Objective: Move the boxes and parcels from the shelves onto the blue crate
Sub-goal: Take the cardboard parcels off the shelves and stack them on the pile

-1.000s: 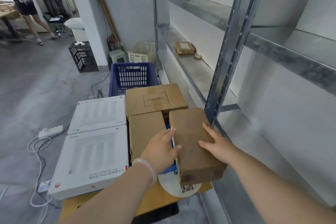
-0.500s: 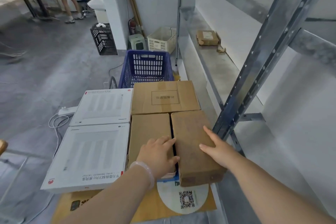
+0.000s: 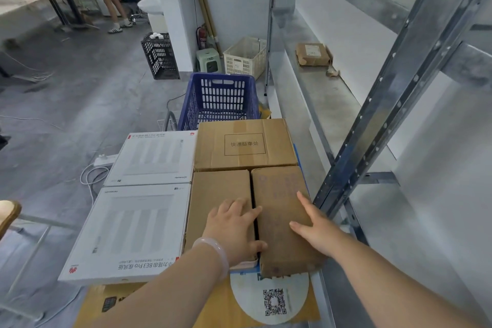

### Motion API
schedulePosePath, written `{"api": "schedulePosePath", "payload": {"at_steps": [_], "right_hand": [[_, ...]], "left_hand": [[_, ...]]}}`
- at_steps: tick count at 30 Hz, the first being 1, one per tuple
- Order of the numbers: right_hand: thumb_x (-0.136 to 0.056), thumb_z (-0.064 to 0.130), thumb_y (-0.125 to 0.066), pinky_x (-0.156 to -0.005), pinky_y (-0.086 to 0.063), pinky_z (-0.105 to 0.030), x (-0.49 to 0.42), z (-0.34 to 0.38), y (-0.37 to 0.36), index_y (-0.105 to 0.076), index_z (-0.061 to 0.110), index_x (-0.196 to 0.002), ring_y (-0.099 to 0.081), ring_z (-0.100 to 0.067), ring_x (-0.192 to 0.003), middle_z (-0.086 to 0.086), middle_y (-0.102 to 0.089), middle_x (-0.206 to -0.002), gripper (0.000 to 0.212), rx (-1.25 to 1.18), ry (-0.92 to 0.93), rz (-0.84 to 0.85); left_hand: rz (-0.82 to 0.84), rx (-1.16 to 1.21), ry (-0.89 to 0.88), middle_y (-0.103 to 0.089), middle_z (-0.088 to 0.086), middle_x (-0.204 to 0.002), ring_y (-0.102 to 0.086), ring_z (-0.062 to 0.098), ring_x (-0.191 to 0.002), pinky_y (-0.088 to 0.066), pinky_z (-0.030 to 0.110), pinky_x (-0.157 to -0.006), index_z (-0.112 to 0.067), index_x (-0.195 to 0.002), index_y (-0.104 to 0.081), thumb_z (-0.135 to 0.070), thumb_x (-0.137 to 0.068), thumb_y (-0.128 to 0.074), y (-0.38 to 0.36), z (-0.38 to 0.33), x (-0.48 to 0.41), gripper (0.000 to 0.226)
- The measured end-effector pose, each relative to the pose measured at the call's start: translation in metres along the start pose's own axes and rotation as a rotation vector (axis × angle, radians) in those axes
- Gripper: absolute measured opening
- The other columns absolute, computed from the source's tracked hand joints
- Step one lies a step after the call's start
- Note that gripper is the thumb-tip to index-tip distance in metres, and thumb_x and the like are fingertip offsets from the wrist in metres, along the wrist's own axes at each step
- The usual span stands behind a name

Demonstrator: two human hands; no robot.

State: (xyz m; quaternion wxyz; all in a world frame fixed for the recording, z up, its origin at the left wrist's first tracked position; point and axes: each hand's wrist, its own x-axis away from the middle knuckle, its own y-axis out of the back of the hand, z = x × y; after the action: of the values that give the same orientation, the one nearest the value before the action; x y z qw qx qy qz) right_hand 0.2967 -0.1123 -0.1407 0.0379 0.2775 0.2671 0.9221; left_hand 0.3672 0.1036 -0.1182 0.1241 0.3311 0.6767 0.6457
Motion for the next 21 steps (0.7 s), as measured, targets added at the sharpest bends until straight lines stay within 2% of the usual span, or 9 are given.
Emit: {"api": "schedulePosePath", "payload": {"at_steps": [2,4,13,21], "right_hand": [[-0.095,0.044,-0.058,-0.116,-0.026,-0.041,-0.002,-0.0015,-0.0005,0.001,0.047,-0.153,-0.02,-0.019,-0.145,0.007,-0.011,-0.161,0.083,0.05,-0.01,0.009],[-0.094,0.045,-0.059,-0.116,-0.025,-0.042,-0.0036,-0.002,-0.0009,0.003,0.047,-0.153,-0.019,-0.02,-0.146,0.006,-0.009,-0.161,0.085,0.075,-0.018,0.009],[-0.093,0.046,-0.06,-0.115,-0.025,-0.041,-0.0066,-0.0008,-0.0048,0.007,0.047,-0.152,-0.018,-0.021,-0.146,0.006,-0.004,-0.162,0.09,0.138,-0.039,-0.008],[-0.08,0.064,-0.065,-0.117,-0.019,-0.047,-0.0021,0.0041,-0.0053,0.003,0.051,-0.151,0.003,-0.023,-0.15,0.012,0.021,-0.16,0.099,0.346,0.006,-0.1]], "left_hand": [[0.034,-0.008,0.003,0.004,-0.005,-0.164,0.003,0.024,-0.149,-0.004,0.045,-0.121,-0.043,-0.153,-0.009,-0.075,-0.082,-0.048,-0.0036,0.0014,0.0002,0.087],[0.056,-0.011,0.002,0.011,-0.005,-0.163,0.009,0.022,-0.15,0.001,0.045,-0.121,-0.042,-0.154,-0.006,-0.076,-0.082,-0.047,-0.0072,0.0028,0.0,0.089],[0.073,-0.033,0.002,0.015,-0.005,-0.163,0.012,0.022,-0.149,0.002,0.046,-0.121,-0.041,-0.154,-0.006,-0.077,-0.083,-0.043,-0.0077,0.0026,-0.0009,0.088],[0.038,0.005,0.071,0.019,-0.004,-0.162,0.012,0.023,-0.15,0.003,0.049,-0.121,-0.045,-0.153,-0.001,-0.078,-0.084,-0.039,-0.0055,0.0096,0.0017,0.085]]}}
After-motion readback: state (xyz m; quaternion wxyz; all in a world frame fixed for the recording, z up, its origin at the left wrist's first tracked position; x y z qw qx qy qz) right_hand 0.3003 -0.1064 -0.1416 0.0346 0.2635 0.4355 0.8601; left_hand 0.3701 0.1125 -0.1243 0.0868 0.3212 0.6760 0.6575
